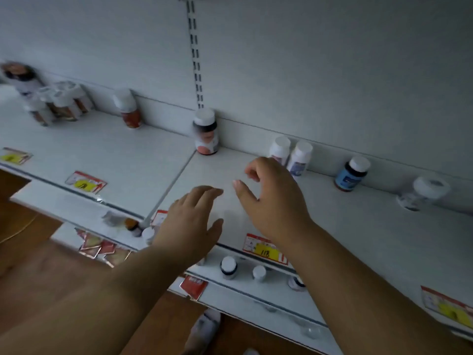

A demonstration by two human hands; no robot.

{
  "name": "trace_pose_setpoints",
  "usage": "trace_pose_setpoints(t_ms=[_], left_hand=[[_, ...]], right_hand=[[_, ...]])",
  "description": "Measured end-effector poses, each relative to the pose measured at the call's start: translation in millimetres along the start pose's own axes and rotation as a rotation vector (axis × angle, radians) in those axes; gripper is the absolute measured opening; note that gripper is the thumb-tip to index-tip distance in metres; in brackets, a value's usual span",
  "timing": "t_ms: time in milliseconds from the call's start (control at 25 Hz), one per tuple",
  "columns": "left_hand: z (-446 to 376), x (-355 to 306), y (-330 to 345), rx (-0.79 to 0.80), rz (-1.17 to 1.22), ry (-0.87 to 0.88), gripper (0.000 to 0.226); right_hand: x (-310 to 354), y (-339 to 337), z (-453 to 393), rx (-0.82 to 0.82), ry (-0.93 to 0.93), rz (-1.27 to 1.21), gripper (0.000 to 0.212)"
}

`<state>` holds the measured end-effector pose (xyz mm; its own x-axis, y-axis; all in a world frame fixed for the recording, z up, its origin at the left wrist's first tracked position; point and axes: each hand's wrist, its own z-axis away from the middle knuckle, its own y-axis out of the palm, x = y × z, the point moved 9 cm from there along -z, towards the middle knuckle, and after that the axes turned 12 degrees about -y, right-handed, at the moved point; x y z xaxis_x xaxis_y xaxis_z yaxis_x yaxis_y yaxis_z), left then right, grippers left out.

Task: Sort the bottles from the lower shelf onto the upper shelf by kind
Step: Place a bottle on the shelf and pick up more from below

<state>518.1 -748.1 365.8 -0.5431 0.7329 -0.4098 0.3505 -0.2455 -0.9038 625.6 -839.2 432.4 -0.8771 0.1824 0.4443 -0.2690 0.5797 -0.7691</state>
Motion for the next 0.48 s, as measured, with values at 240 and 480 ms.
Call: trace_pose_setpoints(t_ms=[240,480], left_hand=[[82,114,-47,-0.08,0.0,-0.157,0.041],[119,280,-102,-0.129,0.05,-0.309,0.048]], right_hand=[[141,76,-1,0.162,-0.219,-0.241,0.03],[257,199,-37,0.287,-0.255,-0.229,0.027]])
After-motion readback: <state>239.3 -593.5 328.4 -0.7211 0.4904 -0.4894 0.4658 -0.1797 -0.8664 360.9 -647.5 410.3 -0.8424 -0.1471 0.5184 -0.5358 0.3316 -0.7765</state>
